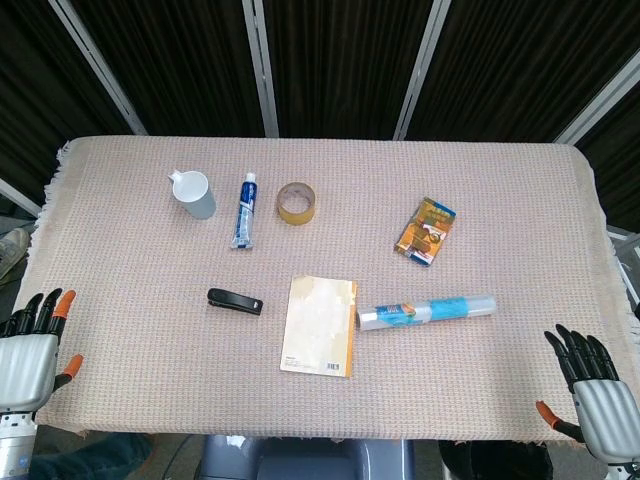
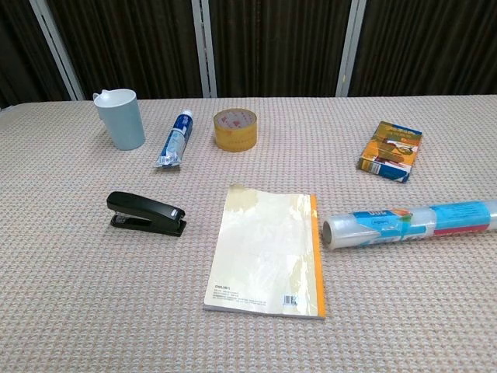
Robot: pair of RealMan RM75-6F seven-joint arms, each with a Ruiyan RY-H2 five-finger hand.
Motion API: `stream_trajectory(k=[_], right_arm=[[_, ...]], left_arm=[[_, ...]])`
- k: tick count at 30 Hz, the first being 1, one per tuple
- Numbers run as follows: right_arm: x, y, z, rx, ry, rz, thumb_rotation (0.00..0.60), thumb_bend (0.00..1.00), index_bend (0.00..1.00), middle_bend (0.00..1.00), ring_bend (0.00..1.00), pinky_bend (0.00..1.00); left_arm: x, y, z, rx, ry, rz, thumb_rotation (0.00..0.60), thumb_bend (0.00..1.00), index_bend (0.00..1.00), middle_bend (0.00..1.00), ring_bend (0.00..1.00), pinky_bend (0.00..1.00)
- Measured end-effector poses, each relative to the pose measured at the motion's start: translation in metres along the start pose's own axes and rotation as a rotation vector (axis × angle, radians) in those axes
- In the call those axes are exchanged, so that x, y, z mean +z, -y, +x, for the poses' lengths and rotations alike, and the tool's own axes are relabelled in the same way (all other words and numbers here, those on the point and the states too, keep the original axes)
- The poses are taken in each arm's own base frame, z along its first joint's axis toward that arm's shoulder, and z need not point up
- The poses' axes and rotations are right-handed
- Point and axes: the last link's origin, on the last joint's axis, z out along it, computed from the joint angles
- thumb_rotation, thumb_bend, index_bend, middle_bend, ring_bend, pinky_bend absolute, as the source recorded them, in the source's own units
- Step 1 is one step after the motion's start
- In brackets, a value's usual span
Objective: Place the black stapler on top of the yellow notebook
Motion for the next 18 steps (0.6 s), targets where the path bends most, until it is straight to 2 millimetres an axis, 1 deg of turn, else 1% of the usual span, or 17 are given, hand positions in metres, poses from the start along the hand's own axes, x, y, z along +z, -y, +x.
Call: stream_trajectory(k=[4,7,11,14,18], right_arm=[[0.002,0.001,-0.001,0.000,0.007,0.004,0.600,0.15,0.00,0.00,0.00,0.00],[0.004,0.001,-0.002,-0.002,0.014,0.005,0.600,0.15,0.00,0.00,0.00,0.00],[0.005,0.001,-0.002,0.001,0.015,0.005,0.600,0.15,0.00,0.00,0.00,0.00],[0.003,0.002,-0.002,0.000,0.016,0.006,0.600,0.15,0.00,0.00,0.00,0.00],[0.001,0.002,-0.001,0.005,0.012,0.009,0.600,0.15,0.00,0.00,0.00,0.00]], left_arm=[[0.000,0.001,-0.001,0.001,0.004,0.003,0.600,0.23,0.08,0.07,0.06,0.20],[0.001,0.000,-0.001,-0.001,0.008,0.008,0.600,0.23,0.08,0.10,0.09,0.20],[0.005,-0.006,-0.004,0.002,0.011,-0.020,0.600,0.22,0.08,0.11,0.10,0.22],[0.012,-0.016,-0.009,0.000,0.009,-0.063,0.600,0.21,0.08,0.12,0.11,0.24],[0.028,-0.038,-0.022,0.009,0.008,-0.122,0.600,0.20,0.09,0.16,0.13,0.25]])
